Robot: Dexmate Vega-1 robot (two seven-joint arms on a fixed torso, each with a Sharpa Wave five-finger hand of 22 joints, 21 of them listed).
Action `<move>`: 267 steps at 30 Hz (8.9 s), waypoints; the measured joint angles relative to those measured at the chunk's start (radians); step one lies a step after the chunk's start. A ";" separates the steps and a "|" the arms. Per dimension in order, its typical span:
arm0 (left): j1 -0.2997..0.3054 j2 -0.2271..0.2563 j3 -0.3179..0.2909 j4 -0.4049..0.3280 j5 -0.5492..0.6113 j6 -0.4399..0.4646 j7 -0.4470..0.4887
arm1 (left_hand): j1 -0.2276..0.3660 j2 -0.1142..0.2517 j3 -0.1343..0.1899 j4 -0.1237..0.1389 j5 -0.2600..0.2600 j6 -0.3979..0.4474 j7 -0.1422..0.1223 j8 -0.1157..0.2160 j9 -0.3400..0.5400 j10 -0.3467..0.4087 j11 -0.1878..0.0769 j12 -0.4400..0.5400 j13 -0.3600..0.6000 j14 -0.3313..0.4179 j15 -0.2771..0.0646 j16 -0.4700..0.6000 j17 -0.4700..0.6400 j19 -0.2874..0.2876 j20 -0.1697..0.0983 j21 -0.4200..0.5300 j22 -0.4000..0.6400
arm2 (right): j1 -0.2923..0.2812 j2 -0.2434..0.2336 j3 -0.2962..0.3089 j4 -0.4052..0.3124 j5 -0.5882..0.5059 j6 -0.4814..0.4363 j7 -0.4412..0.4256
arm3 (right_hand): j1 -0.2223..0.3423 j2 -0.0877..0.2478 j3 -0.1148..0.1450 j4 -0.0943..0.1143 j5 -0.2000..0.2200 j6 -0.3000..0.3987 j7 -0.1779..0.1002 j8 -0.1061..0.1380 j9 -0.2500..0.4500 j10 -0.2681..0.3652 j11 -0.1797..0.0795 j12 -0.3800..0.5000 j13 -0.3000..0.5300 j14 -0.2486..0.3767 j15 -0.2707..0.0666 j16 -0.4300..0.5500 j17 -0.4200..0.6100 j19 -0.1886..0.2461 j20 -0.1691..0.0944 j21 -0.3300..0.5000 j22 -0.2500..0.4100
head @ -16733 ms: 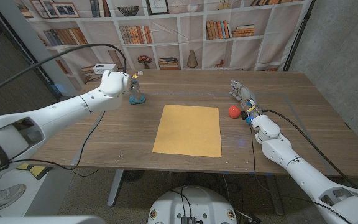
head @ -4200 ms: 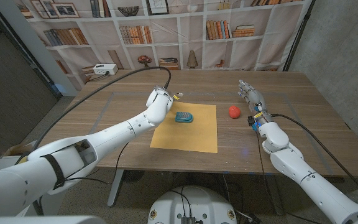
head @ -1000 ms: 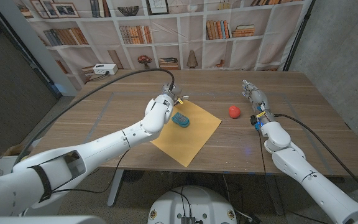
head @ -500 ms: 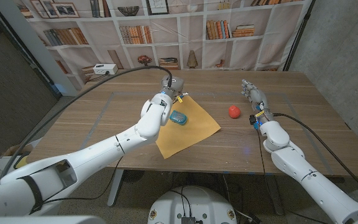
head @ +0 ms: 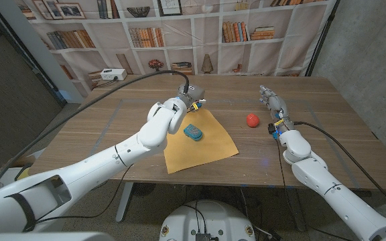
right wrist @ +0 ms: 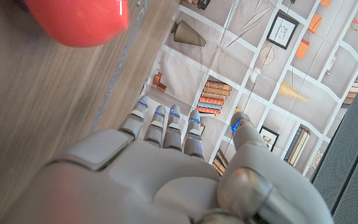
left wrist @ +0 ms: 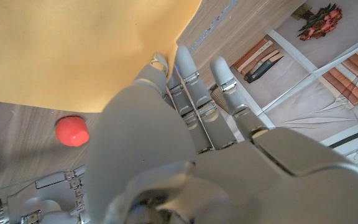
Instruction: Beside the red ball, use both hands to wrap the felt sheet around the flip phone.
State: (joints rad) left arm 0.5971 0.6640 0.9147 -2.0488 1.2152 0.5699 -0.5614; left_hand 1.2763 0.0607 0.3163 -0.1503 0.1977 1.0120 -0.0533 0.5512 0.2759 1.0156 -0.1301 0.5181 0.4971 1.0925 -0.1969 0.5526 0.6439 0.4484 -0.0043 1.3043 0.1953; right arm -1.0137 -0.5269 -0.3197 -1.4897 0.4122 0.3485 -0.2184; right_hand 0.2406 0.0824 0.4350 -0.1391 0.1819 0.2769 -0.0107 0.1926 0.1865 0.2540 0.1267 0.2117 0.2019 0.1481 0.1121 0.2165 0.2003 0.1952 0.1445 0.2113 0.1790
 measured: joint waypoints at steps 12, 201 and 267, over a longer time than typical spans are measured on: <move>0.017 0.007 -0.036 -0.085 0.047 -0.040 -0.158 | -0.003 0.003 0.000 0.000 -0.006 0.009 0.009 -0.019 -0.020 0.004 0.004 0.004 0.000 0.021 -0.010 0.000 0.025 0.018 -0.018 0.028 0.000 | 0.002 -0.001 -0.005 -0.004 -0.005 -0.009 -0.002 | 0.000 0.000 0.000 0.000 0.000 0.000 0.000 0.000 0.000 0.000 0.000 0.000 0.000 0.000 0.000 0.000 0.000 -0.001 -0.001 0.000 0.000; -0.563 0.028 0.096 0.465 -1.117 -0.152 -0.359 | -0.046 0.003 0.135 -0.012 -0.023 -0.031 0.077 -0.129 0.095 -0.006 0.002 -0.057 0.123 0.097 -0.028 -0.236 0.066 0.042 -0.035 0.174 -0.011 | 0.398 -0.222 -0.646 -0.482 -0.932 -0.879 0.632 | 0.470 0.075 -0.063 0.173 -0.005 0.466 0.023 -0.001 0.004 0.364 -0.050 0.001 0.012 0.325 -0.161 -0.021 -0.007 0.277 -0.101 0.124 0.001; -0.536 -0.126 0.353 0.562 -0.554 -0.215 -0.504 | -0.078 -0.048 0.205 -0.011 -0.029 0.000 0.062 -0.160 0.095 0.003 -0.011 -0.098 0.238 0.163 -0.039 -0.346 -0.217 0.174 -0.057 0.182 -0.023 | 0.226 -0.438 -0.238 -0.750 -0.508 -0.828 0.460 | 0.618 0.087 0.038 -0.042 0.000 0.430 0.026 0.005 0.007 0.321 -0.065 0.013 0.024 0.334 -0.156 0.021 0.037 0.305 -0.085 0.106 0.010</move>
State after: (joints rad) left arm 0.0611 0.5378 1.2675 -1.4870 0.6616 0.3545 -1.0651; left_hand 1.1987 0.0124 0.5216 -0.1609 0.1685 1.0125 0.0088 0.3908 0.3712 1.0191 -0.1415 0.4204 0.7347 1.2557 -0.2358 0.2064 0.4268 0.6227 -0.0610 1.4859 0.1722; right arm -0.7879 -0.9651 -0.5580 -2.2394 -0.0955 -0.4798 0.2414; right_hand 0.8591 0.1698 0.4730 -0.1808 0.1819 0.7071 0.0150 0.1972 0.1934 0.5746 0.0622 0.2245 0.2258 0.4824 -0.0440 0.2379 0.2373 0.5004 0.0600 0.3171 0.1887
